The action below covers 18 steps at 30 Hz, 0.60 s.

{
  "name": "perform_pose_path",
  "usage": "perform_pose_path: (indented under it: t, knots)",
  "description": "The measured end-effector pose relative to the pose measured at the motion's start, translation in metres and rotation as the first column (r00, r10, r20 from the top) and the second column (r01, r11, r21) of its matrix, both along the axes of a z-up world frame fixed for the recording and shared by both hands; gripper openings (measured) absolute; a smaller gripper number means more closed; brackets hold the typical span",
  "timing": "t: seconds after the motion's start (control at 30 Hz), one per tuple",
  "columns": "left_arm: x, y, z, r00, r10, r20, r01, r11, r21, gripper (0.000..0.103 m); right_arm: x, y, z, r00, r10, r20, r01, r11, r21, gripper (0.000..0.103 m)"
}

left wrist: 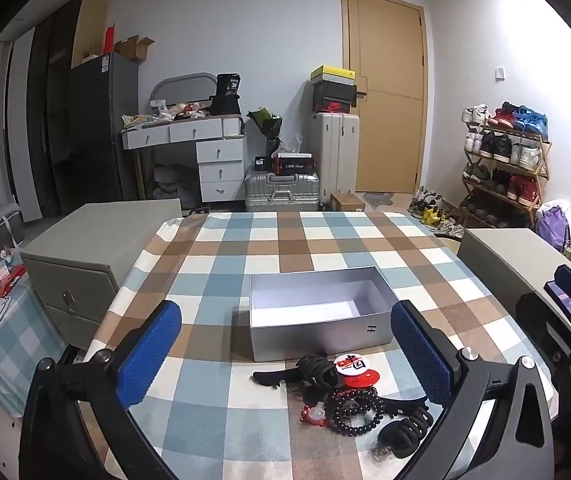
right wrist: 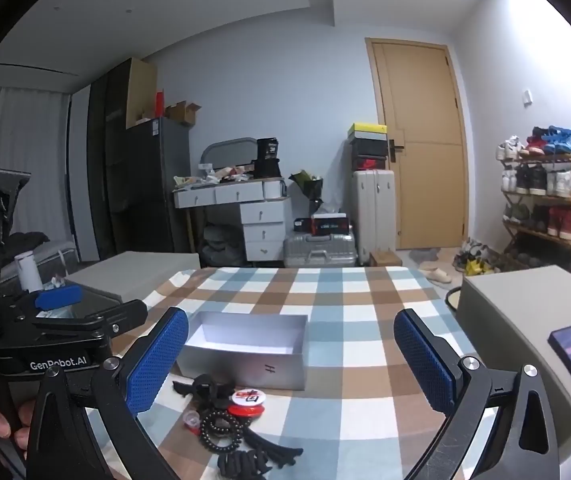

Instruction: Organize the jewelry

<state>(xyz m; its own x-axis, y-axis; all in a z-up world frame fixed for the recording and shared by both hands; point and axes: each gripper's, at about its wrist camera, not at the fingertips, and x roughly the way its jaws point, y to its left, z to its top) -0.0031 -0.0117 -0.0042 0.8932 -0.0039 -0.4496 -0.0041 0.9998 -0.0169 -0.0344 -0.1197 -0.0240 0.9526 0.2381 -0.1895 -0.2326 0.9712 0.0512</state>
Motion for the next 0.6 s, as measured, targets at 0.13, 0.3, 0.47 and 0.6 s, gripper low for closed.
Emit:
perform_pose_path:
  t: [0.13,0.3,0.47,0.6]
  knots:
    - [0.002,0.0019,-0.0039,1.0,0.004,-0.005,-0.004,1.0,-0.004,0.102,-0.0012,0.0,0.0013,1.0,0.002,0.003,-0.002,1.0,-0.001,0.103]
    - [0.0005,0.0017,-0.0065,1.0,-0.004,-0.01,0.004,1.0,-0.007,0.102,-0.0028,0.0011,0.0035,1.0,0.006,0.005,-0.006,1.0,-0.007,0.103]
    - [-0.0008,0.0016,-0.0059,1.0,-0.007,-0.008,0.007,1.0,-0.007,0.102,-0.0043,0.0033,0.004,1.0,0.009,0.008,-0.009,1.0,-0.013,0.103]
    - [-0.0005,0.0025,-0.0048,1.0,-0.002,-0.007,0.002,1.0,-0.009,0.102,-0.0052,0.0037,0.0058,1.0,0.009,0.014,-0.008,1.0,-0.026,0.103]
